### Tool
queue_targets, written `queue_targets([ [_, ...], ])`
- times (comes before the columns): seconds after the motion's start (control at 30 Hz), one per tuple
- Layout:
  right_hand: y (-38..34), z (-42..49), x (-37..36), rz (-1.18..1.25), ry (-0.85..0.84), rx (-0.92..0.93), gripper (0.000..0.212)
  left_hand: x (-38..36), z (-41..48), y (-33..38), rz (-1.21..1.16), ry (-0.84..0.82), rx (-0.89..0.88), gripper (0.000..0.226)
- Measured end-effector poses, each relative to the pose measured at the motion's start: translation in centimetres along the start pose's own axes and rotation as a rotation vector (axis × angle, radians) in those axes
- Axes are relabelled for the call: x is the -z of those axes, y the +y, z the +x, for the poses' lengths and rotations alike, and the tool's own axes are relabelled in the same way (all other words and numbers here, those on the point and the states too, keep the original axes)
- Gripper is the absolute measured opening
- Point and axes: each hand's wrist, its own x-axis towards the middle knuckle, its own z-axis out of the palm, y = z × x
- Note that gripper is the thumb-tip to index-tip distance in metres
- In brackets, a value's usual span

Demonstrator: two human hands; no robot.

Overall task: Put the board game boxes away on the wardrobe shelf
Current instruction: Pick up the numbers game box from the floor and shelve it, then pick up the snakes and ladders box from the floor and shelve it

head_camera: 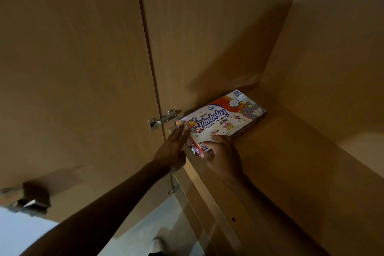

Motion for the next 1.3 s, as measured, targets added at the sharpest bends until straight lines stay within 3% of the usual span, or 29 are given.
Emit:
queue_targets([
  [0.37,0.0,3.1,-0.7,0.045,-0.046,-0.017,0.043,0.9,1.3,-0.3,-0.122,-0.105,0.167,0.096],
  [0.53,0.4,2.1,-0.4,0.115,-0.041,0.031,0.04,0.5,-0.7,1.3,-0.208,-0.043,0.24,0.077],
  [0.7,-0.7,-1.3,-0.7,0.261,0.061,0.147,0.028,0.2,-5.4,1.6,-0.411,0.126,0.336,0.057],
  [0.97,-6.5,-7.5,-5.5,0.48,-0.298,0.161,0.029,-2.6,-20.3,0.2,-0.588,0.354,0.698,0.044],
  [1.3,-22.1,-18.7,-13.2,0.477,-0.708,0.454,0.03,-2.7,-44.1,-2.1,-0.75,0.701,1.148,0.036],
])
